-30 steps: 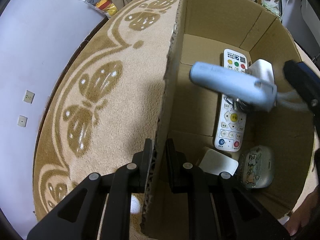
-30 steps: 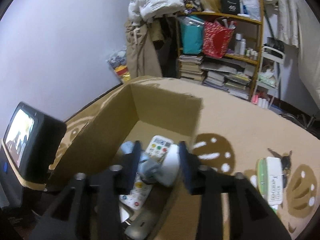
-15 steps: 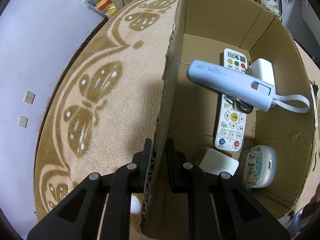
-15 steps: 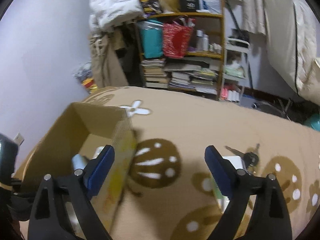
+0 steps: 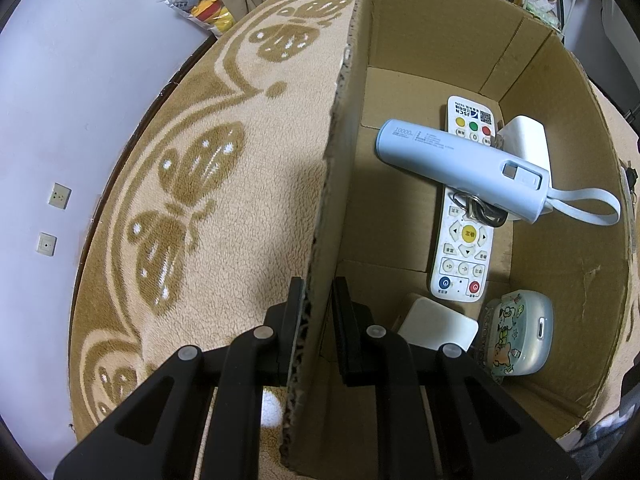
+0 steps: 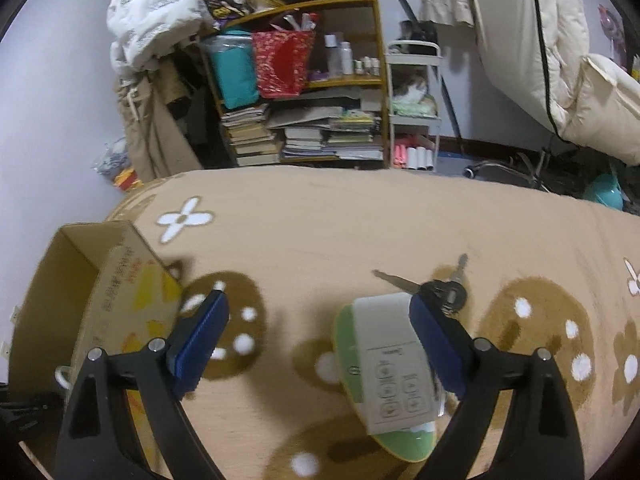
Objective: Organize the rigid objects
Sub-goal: 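Move the open right tool back over the white Midea remote, then grasp the white Midea remote with the right tool and lift it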
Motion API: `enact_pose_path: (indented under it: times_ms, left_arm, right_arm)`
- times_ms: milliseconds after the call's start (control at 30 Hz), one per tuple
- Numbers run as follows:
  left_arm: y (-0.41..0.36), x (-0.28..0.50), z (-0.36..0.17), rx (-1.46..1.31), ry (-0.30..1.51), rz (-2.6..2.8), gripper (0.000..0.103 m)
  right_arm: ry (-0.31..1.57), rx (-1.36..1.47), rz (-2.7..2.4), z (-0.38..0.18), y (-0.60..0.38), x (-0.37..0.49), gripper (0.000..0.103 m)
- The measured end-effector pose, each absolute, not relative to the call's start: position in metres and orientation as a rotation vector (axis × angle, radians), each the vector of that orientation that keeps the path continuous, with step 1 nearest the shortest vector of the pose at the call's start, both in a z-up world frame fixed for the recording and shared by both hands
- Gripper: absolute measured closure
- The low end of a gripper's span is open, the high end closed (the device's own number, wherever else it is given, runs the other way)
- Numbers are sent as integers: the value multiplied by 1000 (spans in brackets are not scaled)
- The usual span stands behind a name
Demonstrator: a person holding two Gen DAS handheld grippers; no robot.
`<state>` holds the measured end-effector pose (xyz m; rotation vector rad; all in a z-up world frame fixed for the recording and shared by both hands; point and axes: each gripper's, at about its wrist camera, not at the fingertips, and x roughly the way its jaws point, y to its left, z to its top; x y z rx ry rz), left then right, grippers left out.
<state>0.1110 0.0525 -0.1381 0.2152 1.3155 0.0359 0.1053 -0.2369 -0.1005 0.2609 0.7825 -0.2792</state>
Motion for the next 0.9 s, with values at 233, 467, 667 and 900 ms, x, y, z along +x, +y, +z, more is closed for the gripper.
enact_pose_path:
  times_ms: [233, 467, 667, 900]
  left_arm:
    - [53, 111, -138, 216, 1315, 36, 89]
    - [53, 111, -138, 213, 1316, 35, 89]
    - [54, 111, -138, 210, 1317, 34, 89]
    - [54, 111, -138, 211, 1317, 34, 89]
  right_arm:
    - [812, 311, -333, -118, -260, 105, 7]
    - [870, 334, -349, -137, -270, 106, 20]
    - [937, 331, -355, -153, -273, 107, 29]
    - [950, 341, -382, -156, -275, 104, 39]
